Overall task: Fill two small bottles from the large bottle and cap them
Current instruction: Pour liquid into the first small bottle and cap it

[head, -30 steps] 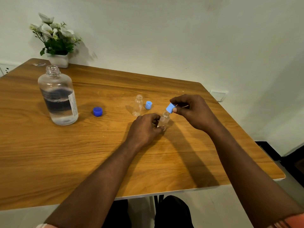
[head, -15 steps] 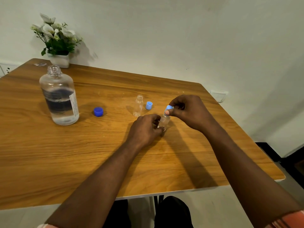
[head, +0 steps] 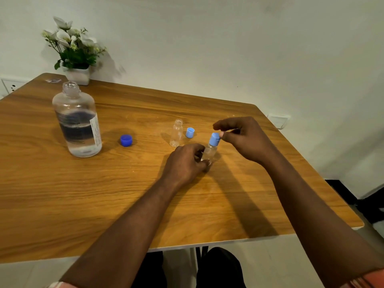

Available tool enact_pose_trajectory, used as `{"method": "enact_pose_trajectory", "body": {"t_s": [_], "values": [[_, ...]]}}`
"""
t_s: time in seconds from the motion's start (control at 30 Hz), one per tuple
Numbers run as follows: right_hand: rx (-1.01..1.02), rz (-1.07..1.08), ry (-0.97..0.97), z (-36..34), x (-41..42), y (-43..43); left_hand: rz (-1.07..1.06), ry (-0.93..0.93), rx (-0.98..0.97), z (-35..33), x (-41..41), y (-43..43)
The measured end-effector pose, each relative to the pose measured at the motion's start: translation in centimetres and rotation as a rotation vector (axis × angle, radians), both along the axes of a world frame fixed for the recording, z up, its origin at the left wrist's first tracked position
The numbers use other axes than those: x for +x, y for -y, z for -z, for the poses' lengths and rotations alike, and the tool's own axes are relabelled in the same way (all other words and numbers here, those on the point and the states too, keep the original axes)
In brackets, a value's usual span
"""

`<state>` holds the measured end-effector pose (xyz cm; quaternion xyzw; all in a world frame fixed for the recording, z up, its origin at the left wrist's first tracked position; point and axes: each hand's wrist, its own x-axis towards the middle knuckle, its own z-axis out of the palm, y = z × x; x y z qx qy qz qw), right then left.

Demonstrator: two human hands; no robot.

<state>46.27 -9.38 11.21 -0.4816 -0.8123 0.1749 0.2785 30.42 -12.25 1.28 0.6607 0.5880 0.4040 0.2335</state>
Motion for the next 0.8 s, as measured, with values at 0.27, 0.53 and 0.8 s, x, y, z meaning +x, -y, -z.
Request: {"method": "enact_pose_trajectory", "body": {"t_s": [0.27, 0.53, 0.8], "values": [[0.036, 0.013, 0.044, 0.29, 0.09, -0.26, 0.008, -0.006, 0.004, -0.21, 0.07, 0.17], [0.022, -0.031, 0.023, -0.08, -0.08, -0.31, 0.006, 0.001, -0.005, -0.34, 0.03, 0.36], [0.036, -0.031, 0.095, 0.19, -0.19, -0.45, 0.013, 0.027, -0.007, -0.18, 0.08, 0.36]]}}
